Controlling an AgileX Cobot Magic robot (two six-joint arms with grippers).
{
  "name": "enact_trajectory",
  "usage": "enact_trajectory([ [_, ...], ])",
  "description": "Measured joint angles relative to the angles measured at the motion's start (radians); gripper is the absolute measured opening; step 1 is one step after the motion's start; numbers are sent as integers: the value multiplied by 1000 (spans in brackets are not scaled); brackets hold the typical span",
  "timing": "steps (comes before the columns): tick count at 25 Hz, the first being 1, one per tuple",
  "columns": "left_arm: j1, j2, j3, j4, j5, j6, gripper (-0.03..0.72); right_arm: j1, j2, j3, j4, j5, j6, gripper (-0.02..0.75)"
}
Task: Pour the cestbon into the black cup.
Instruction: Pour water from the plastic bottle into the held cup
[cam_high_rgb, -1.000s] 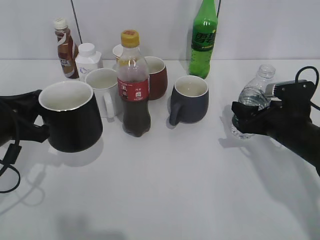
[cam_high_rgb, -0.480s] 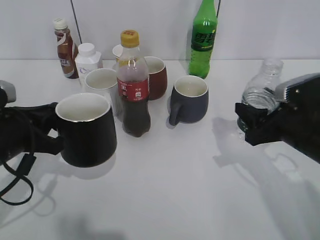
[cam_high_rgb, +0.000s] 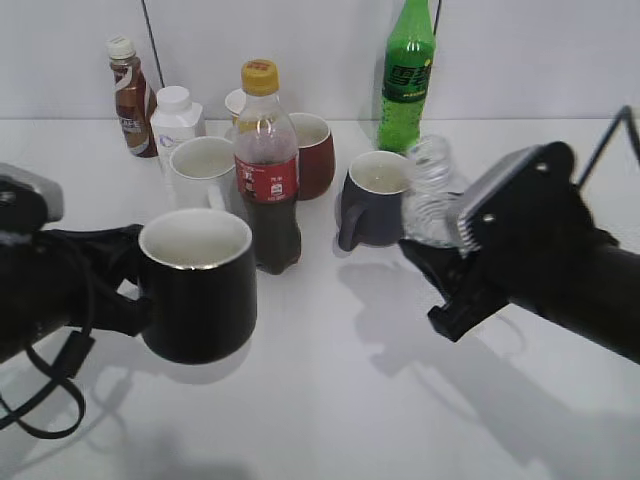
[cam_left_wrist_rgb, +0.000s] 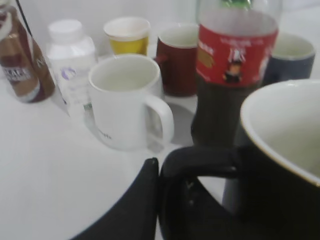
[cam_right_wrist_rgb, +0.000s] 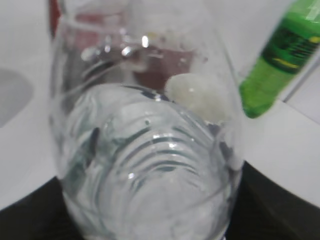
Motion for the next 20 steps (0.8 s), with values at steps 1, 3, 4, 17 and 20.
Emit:
enact_trajectory([
  [1,-12,0,-10,-23,20,27,55,12,0,-18,5,33,-28,487],
  [3,-28,0,-36,-50,64,67,55,28,0,-57,28,99,-92,487],
  [4,-36,0,-54,-56,83,77,55,37,0,-80,41,127,-136,487],
  [17,-45,2,-160,54,248,143,55,77,0,-255,260,322,-703,487],
  [20,-46,3,-162,95,251,143,55,77,0,-258,260,323,-799,487],
])
